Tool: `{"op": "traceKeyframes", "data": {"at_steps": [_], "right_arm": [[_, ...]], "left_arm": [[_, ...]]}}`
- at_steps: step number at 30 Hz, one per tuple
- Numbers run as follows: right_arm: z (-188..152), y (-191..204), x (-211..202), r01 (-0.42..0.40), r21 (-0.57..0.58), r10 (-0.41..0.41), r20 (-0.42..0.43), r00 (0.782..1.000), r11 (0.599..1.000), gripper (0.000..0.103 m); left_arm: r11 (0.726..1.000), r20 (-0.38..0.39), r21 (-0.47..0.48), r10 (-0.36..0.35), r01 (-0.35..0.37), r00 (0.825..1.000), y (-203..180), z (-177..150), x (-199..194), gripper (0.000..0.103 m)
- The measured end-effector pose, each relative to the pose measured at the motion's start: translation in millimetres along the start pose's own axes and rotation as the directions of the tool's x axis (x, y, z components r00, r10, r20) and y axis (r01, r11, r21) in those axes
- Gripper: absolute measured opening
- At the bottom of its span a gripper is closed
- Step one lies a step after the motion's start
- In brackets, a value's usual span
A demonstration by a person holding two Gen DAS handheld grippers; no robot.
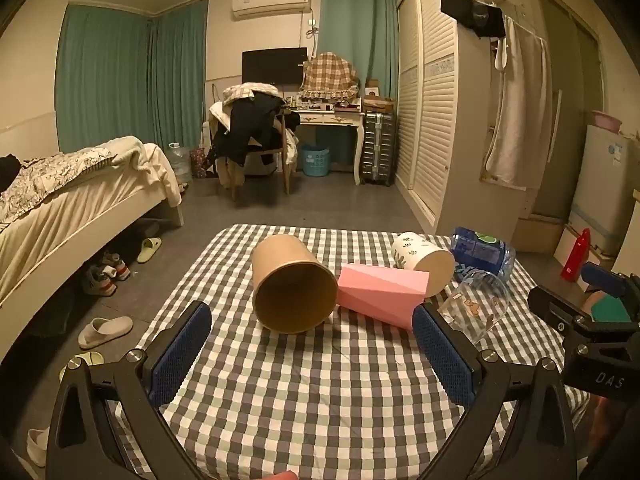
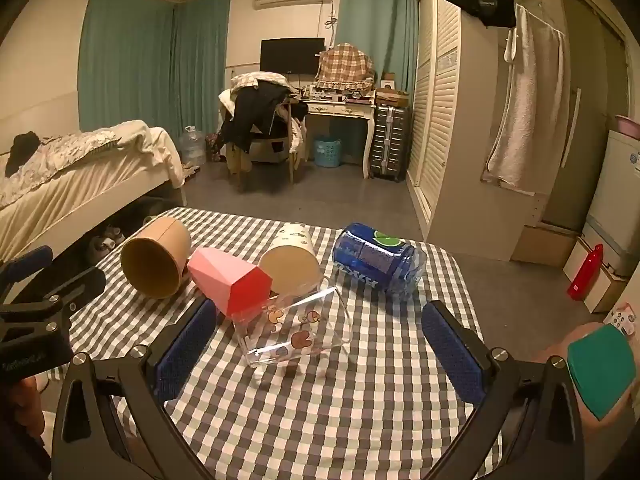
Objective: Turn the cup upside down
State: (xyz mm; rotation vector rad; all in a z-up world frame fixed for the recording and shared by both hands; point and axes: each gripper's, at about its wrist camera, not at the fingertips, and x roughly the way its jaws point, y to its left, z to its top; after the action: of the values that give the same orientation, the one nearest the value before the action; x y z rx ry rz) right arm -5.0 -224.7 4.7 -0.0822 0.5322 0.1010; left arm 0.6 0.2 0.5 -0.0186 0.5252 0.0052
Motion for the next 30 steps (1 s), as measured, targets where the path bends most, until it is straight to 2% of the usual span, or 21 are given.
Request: {"op": "traceKeyframes", "data": {"at_steps": [5, 30], "right_arm": [[-0.9, 1.3, 1.1, 0.010, -0.012, -0.010, -0.006, 1.000, 1.000, 0.103], [-2.7, 3.5, 3.5, 0.003, -0.012, -0.003, -0.017, 1.000, 1.000, 0.103]], "left_arm": [[1.000, 0.020, -0.007, 0.000, 0.001, 1.000, 1.8, -0.5, -2.9, 0.103], [1.000, 0.012, -0.010, 0.003, -0.003, 1.000, 0.3, -0.7, 2.1, 0.103]]}}
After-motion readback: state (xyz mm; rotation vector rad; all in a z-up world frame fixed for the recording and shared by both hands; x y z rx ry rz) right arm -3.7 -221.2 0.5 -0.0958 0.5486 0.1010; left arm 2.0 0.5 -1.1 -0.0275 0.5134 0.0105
